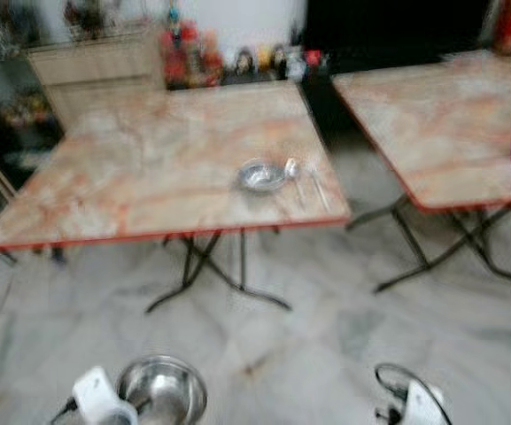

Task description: Setting the table

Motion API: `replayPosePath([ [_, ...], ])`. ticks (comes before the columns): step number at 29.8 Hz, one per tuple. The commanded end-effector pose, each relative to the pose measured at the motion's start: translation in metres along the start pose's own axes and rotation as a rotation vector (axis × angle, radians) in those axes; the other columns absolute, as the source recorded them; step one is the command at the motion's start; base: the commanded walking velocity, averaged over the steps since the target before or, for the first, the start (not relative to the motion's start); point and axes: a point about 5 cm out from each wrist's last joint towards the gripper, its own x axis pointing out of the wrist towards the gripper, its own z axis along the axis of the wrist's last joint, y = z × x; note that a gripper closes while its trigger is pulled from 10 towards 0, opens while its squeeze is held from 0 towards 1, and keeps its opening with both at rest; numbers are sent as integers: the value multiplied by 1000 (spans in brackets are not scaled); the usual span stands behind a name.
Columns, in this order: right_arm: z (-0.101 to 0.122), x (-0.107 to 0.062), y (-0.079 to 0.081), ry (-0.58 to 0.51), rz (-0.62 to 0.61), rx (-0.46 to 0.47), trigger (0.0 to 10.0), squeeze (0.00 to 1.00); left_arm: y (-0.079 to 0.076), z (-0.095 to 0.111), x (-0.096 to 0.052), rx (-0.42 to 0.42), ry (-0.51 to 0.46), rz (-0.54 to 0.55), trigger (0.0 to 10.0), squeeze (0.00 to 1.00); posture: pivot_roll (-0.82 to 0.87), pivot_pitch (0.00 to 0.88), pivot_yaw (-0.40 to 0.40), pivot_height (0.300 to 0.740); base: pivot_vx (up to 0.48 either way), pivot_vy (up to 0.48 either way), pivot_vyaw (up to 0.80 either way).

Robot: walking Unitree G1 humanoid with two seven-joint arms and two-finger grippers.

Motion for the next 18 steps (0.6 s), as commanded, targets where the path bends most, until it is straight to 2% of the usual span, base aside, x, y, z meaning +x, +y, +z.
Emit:
replayPosePath([
  [1, 0, 0, 7, -3, 15, 5, 10000, 0, 1, 5, 1, 18, -11, 1, 10000, 0, -57, 0, 51, 740, 0, -382, 0],
  [7, 0, 0, 7, -2, 17, 3, 10000, 0, -3, 4, 1, 64, -7, -29, 10000, 0, -57, 0, 50, 740, 0, -357, 0],
  [10, -1, 0, 7, -1, 18, 1, 10000, 0, -13, 0, 0, 116, 1, -102, 10000, 0, -54, 0, 49, 740, 0, 0, 0],
  [18, -1, 0, 8, -1, 20, 0, 10000, 0, -12, -2, -1, 157, 3, -100, 10000, 0, -54, 0, 49, 740, 31, 0, 0],
])
